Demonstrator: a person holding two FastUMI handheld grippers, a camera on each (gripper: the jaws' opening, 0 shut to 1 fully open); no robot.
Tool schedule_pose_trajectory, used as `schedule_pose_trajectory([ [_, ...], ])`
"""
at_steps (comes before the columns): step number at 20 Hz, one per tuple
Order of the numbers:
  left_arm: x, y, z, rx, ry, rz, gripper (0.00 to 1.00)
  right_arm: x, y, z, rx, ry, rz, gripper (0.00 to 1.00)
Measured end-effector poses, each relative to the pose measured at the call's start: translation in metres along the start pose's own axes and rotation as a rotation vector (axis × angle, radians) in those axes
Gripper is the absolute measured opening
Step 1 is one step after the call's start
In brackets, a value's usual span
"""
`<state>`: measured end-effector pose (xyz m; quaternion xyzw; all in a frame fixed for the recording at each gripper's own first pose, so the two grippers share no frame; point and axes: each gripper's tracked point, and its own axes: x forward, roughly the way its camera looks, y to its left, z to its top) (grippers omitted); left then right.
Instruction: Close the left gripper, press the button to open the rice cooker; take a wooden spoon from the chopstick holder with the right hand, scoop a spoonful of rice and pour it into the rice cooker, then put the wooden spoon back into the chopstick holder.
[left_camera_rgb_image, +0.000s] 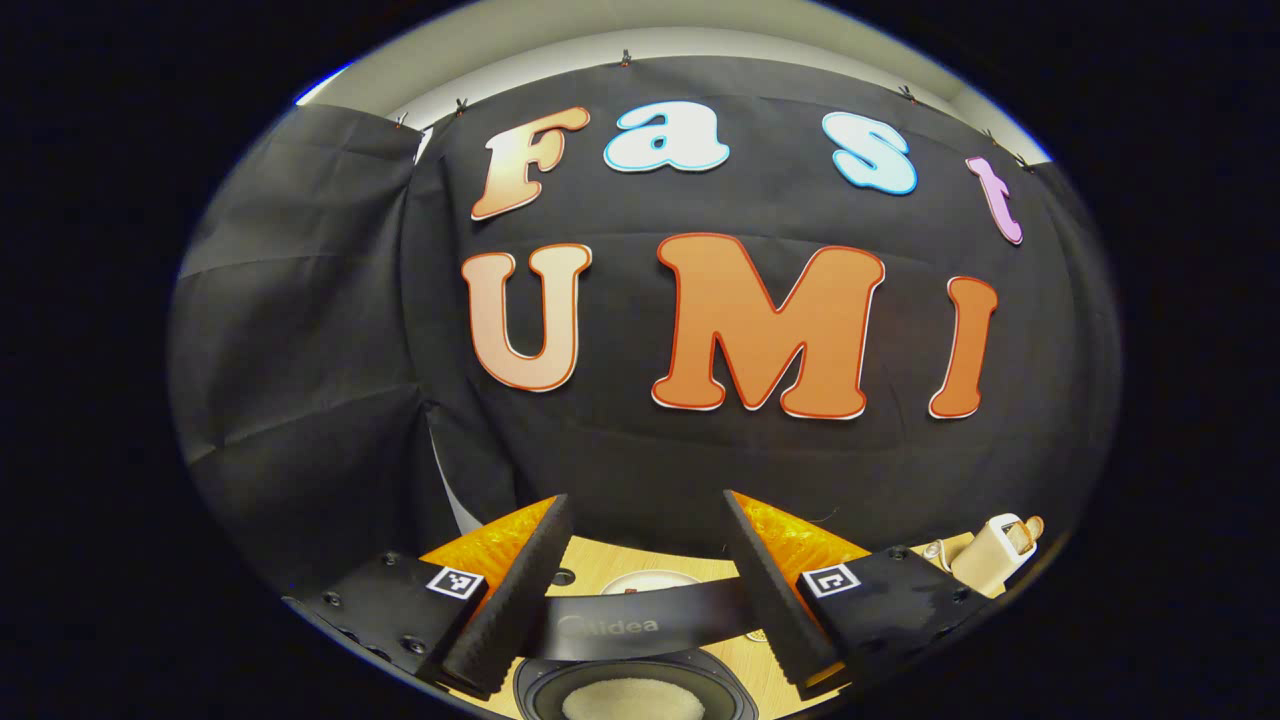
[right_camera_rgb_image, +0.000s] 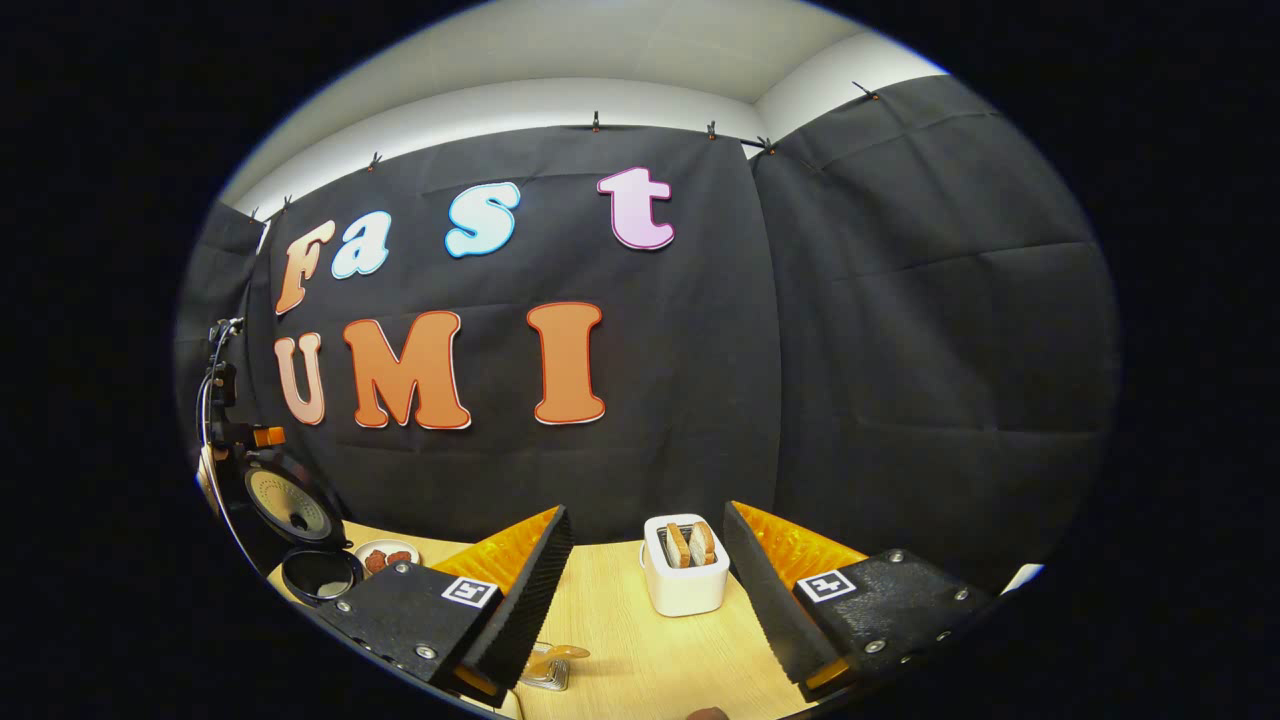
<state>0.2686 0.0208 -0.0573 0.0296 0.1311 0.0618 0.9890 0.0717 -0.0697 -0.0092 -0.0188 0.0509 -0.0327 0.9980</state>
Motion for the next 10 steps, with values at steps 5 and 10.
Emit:
schedule_pose_trajectory([
  [5,-0.017,0.003,-0.014,0.047,-0.009,0.009,0.99,-0.002,-0.001,-0.003,0.006,-0.007,-0.005,0.93],
  [10,-0.046,-0.004,-0.03,0.047,-0.013,-0.007,1.0,-0.005,0.004,-0.012,-0.021,0.004,0.015,0.93],
])
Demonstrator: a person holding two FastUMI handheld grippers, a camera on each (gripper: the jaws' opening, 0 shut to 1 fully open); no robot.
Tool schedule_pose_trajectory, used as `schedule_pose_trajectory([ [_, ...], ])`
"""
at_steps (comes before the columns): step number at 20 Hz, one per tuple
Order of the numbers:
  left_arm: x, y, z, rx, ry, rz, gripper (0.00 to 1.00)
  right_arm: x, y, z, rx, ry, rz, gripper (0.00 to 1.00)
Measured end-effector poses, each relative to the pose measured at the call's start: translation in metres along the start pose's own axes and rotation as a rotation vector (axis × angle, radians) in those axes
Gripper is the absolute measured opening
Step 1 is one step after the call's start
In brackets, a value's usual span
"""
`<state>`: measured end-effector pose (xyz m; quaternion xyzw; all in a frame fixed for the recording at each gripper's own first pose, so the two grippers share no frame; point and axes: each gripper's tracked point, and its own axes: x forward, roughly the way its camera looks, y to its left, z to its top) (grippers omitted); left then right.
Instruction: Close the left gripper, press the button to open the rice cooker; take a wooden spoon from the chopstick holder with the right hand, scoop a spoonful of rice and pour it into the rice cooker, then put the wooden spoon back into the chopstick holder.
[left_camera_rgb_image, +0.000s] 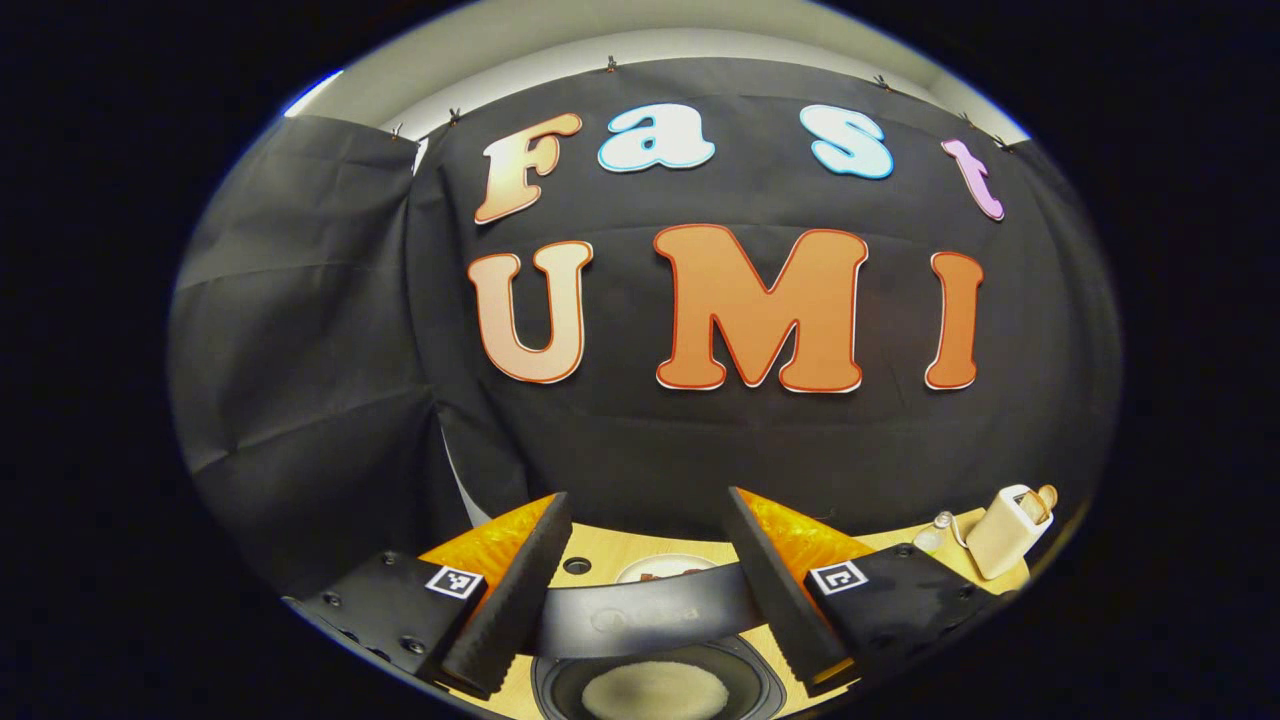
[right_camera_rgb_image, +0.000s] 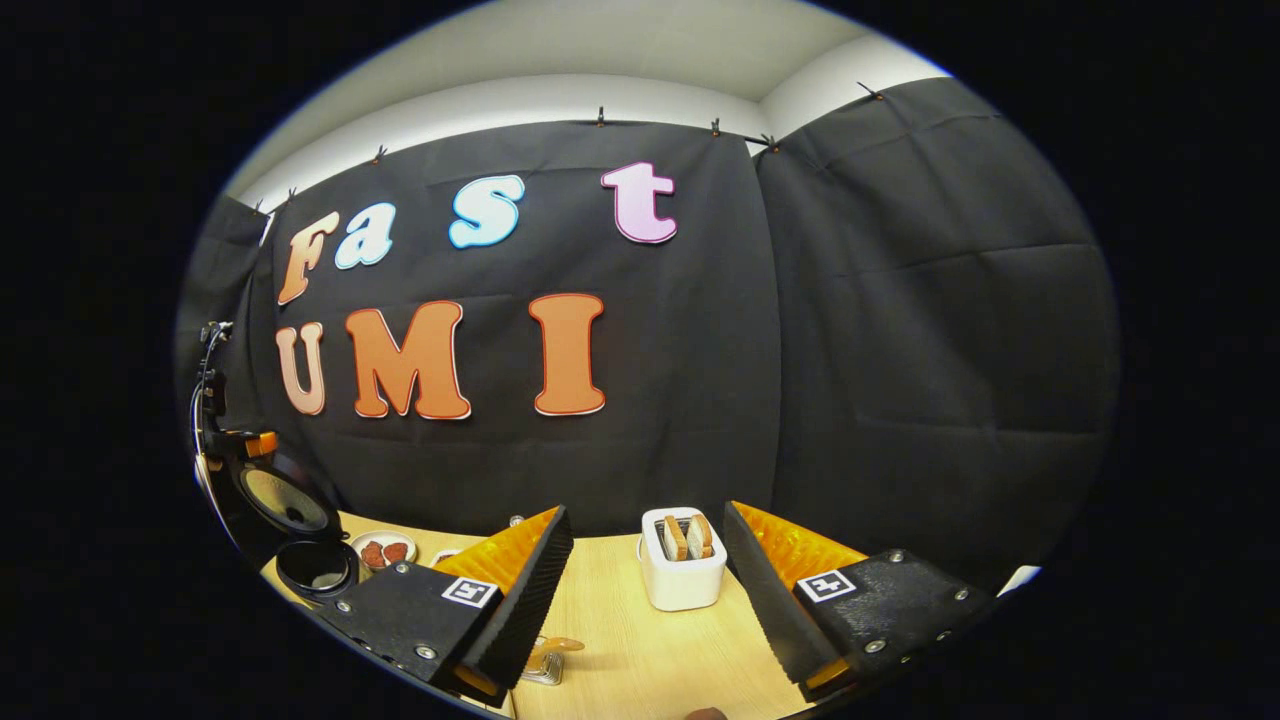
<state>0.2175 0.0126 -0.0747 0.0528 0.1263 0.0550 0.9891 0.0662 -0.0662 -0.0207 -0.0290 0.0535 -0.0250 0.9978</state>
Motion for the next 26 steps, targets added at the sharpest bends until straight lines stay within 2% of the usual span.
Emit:
schedule_pose_trajectory([
  [2,-0.015,-0.005,-0.01,0.001,0.008,-0.015,0.98,-0.001,0.004,-0.002,-0.002,0.002,0.017,0.93],
  [8,-0.056,-0.02,-0.056,-0.007,0.024,-0.045,1.0,0.003,0.013,-0.005,-0.001,0.01,0.059,0.93],
  [14,-0.078,-0.032,-0.119,-0.026,0.079,-0.059,1.0,0.009,0.019,-0.011,-0.02,0.019,0.099,0.93],
  [17,-0.082,-0.031,-0.16,-0.037,0.141,-0.04,1.0,0.011,0.017,-0.02,-0.024,0.041,0.105,0.93],
  [22,-0.084,-0.03,-0.173,-0.008,0.082,-0.028,0.95,0.015,0.012,-0.027,-0.017,0.059,0.105,0.93],
  [23,-0.084,-0.03,-0.179,0.007,0.09,-0.027,1.0,0.015,0.012,-0.027,-0.013,0.062,0.105,0.93],
  [24,-0.084,-0.031,-0.183,0.017,0.097,-0.027,1.0,0.017,0.012,-0.026,-0.009,0.063,0.106,0.93],
  [25,-0.084,-0.03,-0.187,0.017,0.105,-0.025,0.95,0.017,0.012,-0.026,-0.007,0.064,0.108,0.93],
  [26,-0.084,-0.03,-0.191,0.016,0.105,-0.025,0.95,0.017,0.013,-0.028,-0.007,0.065,0.111,0.93],
])
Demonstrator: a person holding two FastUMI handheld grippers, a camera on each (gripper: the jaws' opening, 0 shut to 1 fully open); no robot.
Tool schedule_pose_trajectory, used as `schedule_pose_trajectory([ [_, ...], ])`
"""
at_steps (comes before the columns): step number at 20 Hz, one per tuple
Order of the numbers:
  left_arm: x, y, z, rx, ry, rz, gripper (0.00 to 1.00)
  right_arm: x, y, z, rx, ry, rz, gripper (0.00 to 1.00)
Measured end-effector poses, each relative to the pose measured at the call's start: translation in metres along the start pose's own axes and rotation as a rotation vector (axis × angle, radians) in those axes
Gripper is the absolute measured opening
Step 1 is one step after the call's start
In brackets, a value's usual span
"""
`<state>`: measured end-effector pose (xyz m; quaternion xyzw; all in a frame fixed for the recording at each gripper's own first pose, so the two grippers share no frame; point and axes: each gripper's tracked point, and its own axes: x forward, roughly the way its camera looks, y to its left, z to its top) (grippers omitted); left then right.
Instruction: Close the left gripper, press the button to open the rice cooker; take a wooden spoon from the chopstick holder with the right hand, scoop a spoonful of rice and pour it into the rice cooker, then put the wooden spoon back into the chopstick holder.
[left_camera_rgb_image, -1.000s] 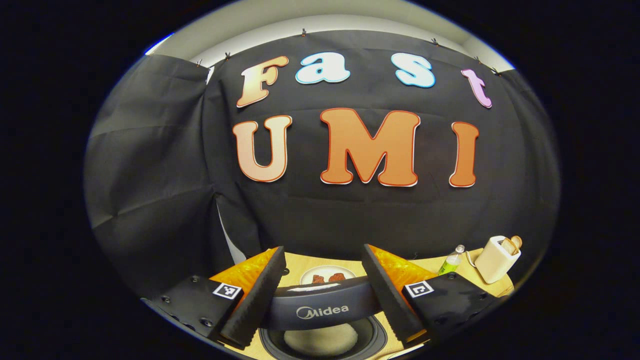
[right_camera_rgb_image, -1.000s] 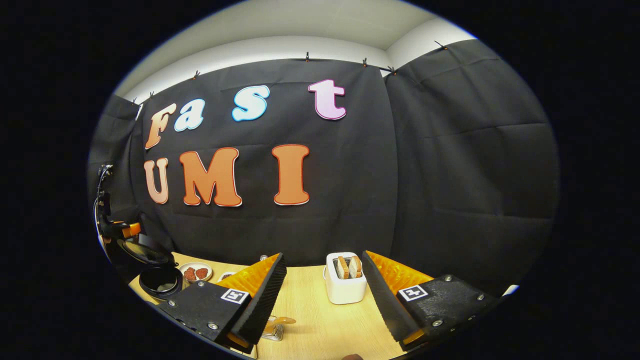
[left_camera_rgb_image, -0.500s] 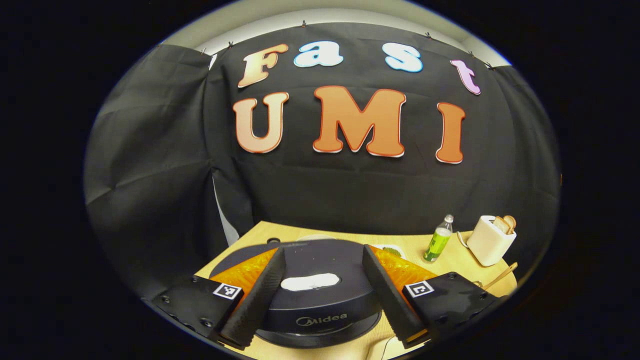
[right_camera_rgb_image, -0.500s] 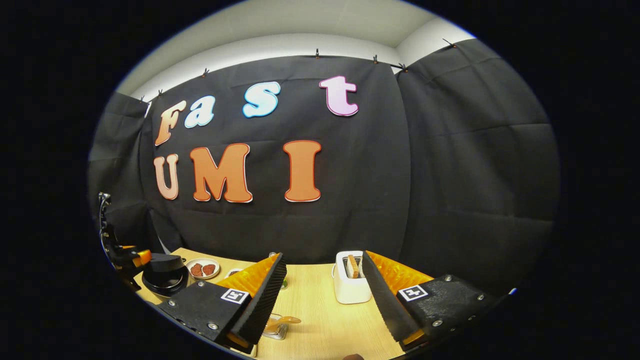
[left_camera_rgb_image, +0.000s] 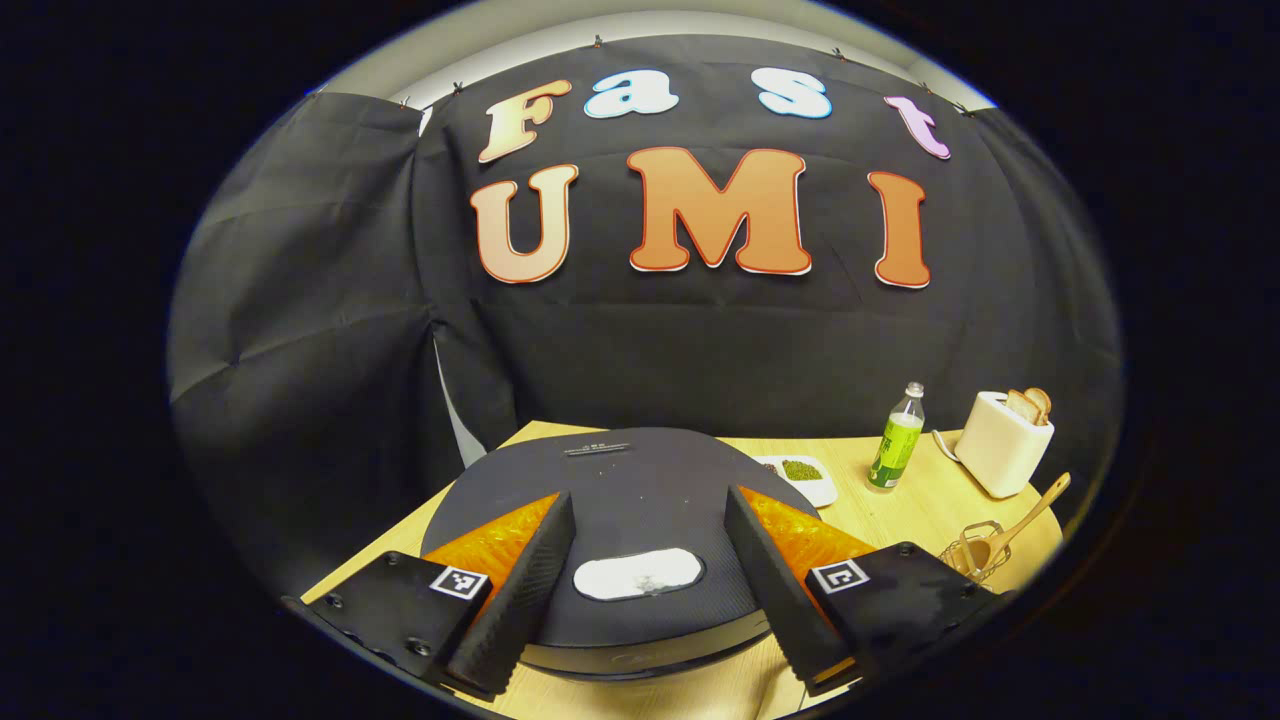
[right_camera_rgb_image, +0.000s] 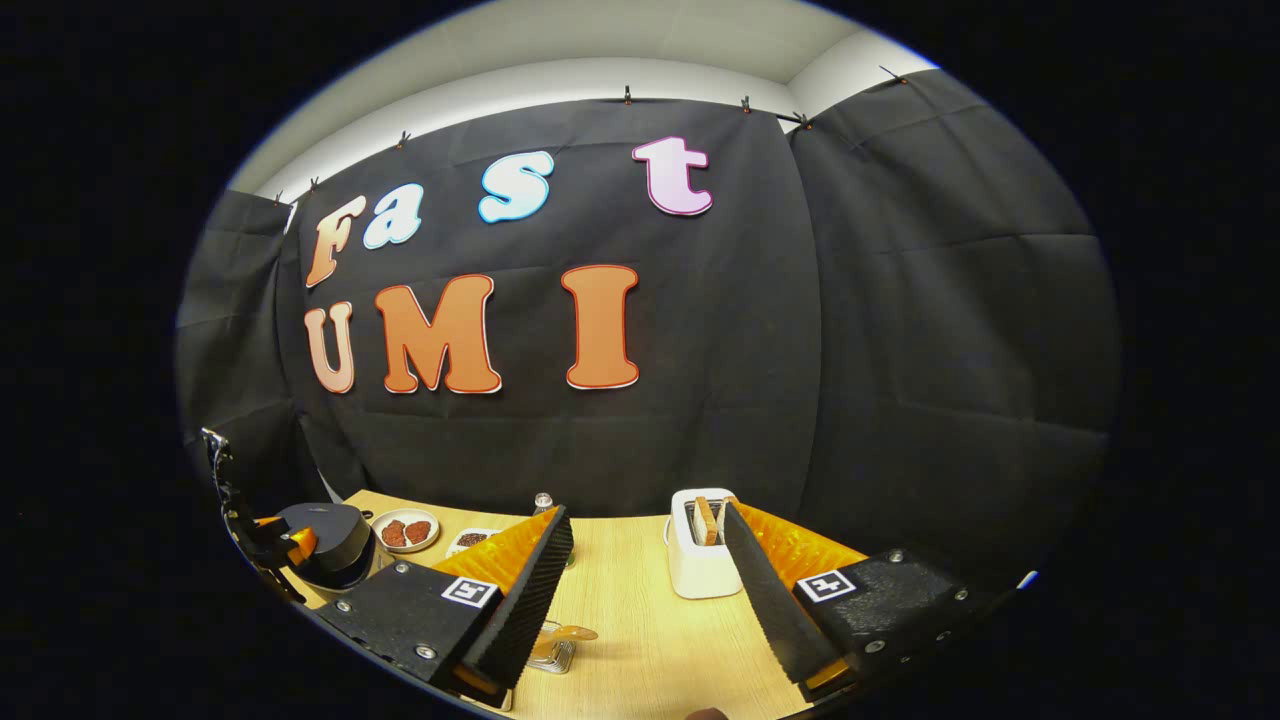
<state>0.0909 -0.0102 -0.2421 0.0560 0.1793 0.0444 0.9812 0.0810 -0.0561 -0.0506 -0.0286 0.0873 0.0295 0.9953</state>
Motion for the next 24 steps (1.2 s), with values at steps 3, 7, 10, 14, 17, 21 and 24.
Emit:
schedule_pose_trajectory([
  [3,0.0,-0.002,-0.018,0.028,-0.012,0.005,0.98,0.002,0.002,-0.001,-0.014,-0.001,0.012,0.93],
  [7,0.0,-0.001,-0.015,0.02,-0.099,0.018,1.0,0.002,-0.001,-0.006,-0.016,0.014,0.01,0.93],
  [10,0.0,-0.001,-0.018,0.005,-0.085,0.023,1.0,0.001,-0.002,-0.011,-0.009,0.021,0.006,0.93],
  [14,-0.002,-0.001,-0.02,-0.009,-0.086,0.022,1.0,-0.004,-0.007,-0.015,-0.017,0.028,-0.004,0.93],
  [17,-0.003,-0.002,-0.03,0.011,-0.077,0.019,1.0,-0.009,-0.014,-0.014,-0.023,0.029,-0.018,0.93],
  [21,0.001,0.0,-0.02,0.035,-0.13,0.019,1.0,-0.015,-0.024,-0.011,-0.032,0.027,-0.04,0.93],
  [24,0.0,0.001,-0.017,0.046,-0.091,0.023,1.0,-0.017,-0.024,-0.008,-0.023,0.025,-0.041,0.93],
])
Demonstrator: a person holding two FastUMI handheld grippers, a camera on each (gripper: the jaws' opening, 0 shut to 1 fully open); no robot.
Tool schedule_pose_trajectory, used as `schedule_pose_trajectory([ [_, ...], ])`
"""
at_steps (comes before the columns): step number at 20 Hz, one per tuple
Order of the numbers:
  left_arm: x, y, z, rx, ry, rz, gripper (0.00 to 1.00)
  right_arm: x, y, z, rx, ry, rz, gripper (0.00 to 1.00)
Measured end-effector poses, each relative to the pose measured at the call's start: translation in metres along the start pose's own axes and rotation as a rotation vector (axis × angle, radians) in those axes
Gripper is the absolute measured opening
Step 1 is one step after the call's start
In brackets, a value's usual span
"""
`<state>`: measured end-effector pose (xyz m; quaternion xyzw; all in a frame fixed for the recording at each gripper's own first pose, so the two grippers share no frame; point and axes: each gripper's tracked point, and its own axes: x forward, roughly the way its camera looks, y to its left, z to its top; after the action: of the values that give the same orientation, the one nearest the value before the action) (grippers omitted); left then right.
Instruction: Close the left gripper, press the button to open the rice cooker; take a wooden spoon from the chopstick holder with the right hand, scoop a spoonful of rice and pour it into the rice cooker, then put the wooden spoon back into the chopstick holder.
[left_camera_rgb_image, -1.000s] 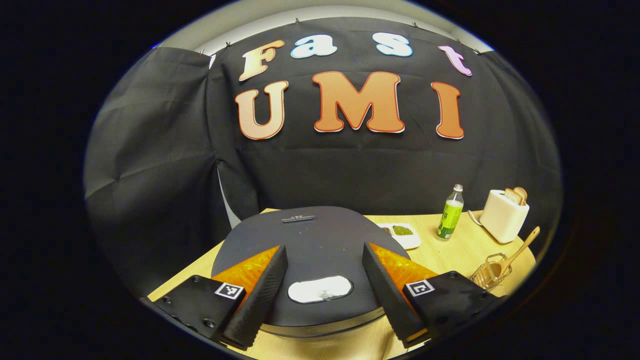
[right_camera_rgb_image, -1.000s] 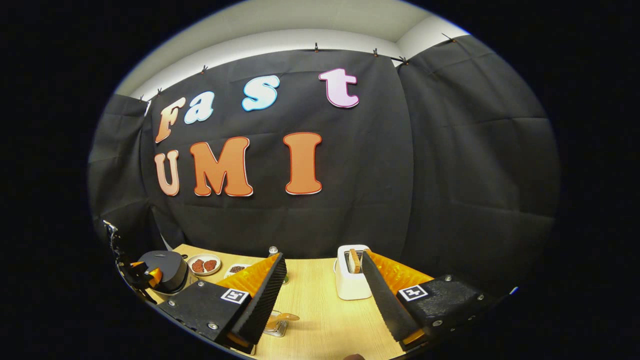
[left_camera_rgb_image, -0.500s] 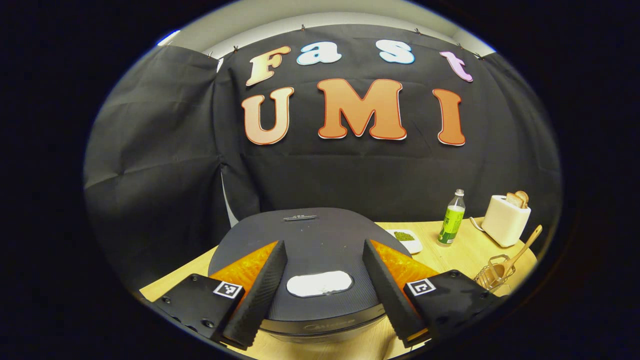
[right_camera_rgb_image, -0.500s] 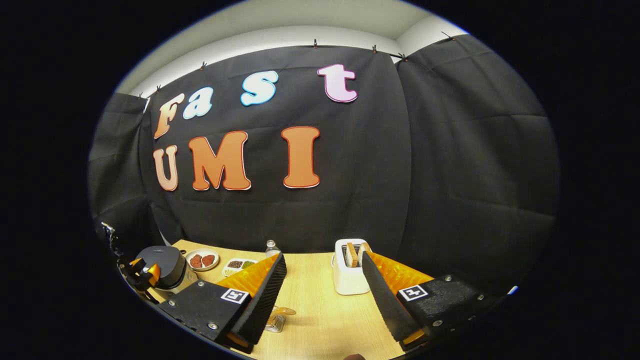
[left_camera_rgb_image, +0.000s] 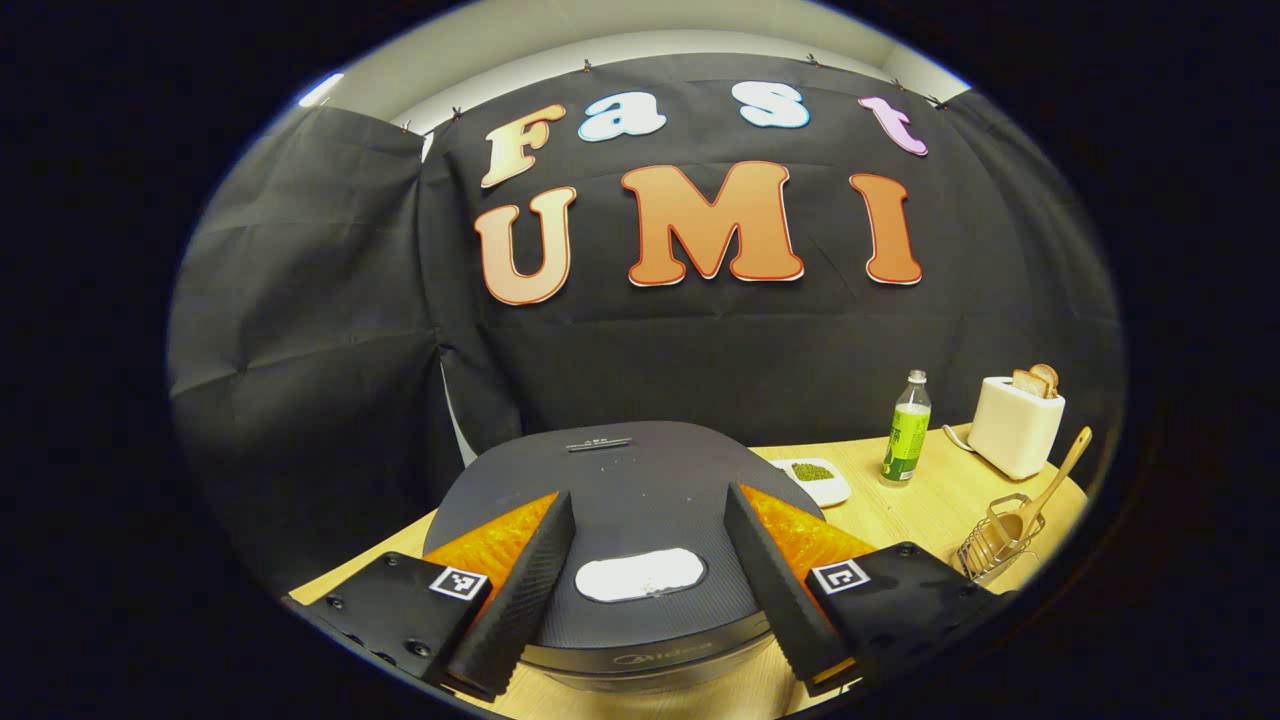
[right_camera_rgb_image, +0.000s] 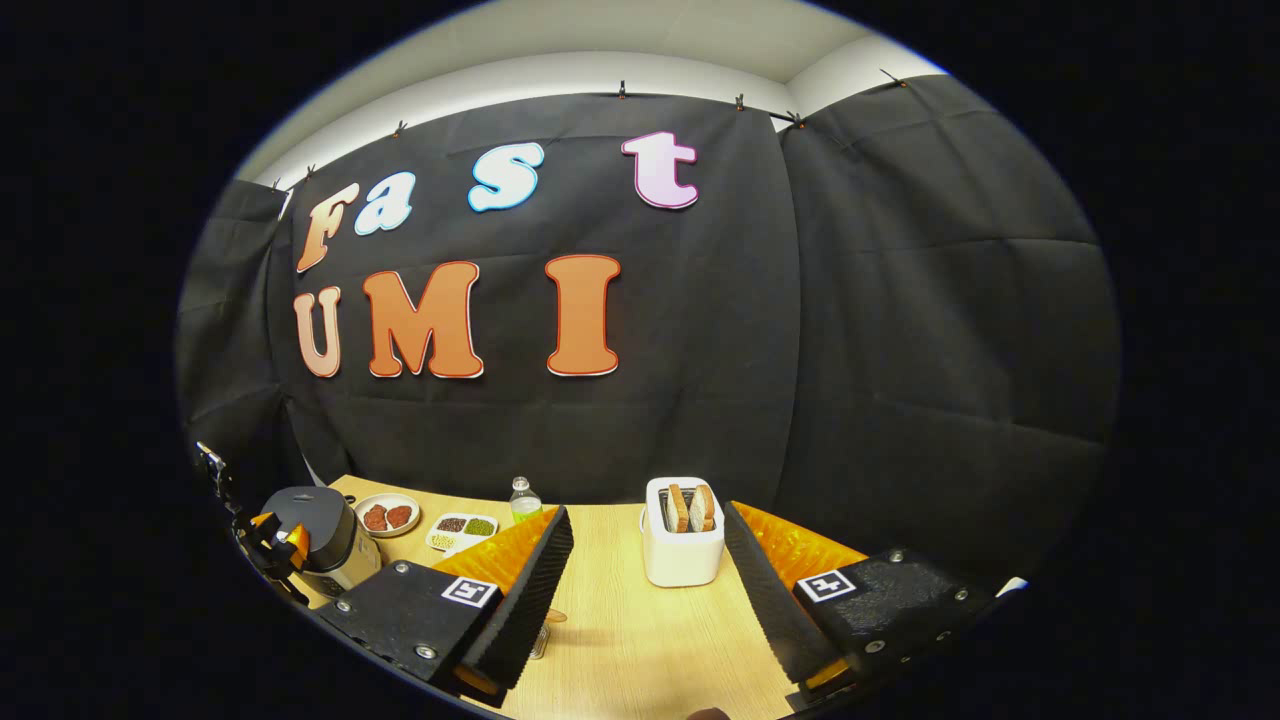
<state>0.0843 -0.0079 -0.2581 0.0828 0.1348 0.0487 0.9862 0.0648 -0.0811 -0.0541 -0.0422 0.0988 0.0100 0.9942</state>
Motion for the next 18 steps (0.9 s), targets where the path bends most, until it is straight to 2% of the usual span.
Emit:
schedule_pose_trajectory([
  [4,0.001,0.0,0.005,-0.001,0.071,-0.002,0.95,0.002,0.003,0.0,-0.003,0.001,0.009,0.93],
  [6,-0.001,-0.008,0.018,-0.049,0.121,-0.031,0.94,0.004,0.006,0.004,0.005,-0.006,0.015,0.93],
  [8,0.001,-0.003,0.066,-0.072,0.053,-0.037,0.94,0.003,0.008,0.011,0.014,-0.019,0.024,0.93],
  [9,-0.002,0.002,0.089,-0.054,0.023,-0.024,1.0,0.003,0.01,0.012,0.015,-0.025,0.027,0.93],
  [13,-0.021,0.006,0.184,-0.061,-0.083,-0.049,0.94,0.004,0.009,0.017,0.018,-0.04,0.025,0.93],
  [14,-0.028,0.007,0.206,-0.066,-0.097,-0.06,1.0,0.005,0.008,0.019,0.02,-0.044,0.022,0.93],
  [16,-0.038,0.012,0.24,-0.065,-0.116,-0.068,0.97,0.003,0.007,0.023,0.022,-0.052,0.017,0.93],
  [18,-0.049,0.015,0.259,-0.037,-0.086,-0.078,0.94,0.002,0.006,0.031,0.012,-0.067,0.012,0.93],
])
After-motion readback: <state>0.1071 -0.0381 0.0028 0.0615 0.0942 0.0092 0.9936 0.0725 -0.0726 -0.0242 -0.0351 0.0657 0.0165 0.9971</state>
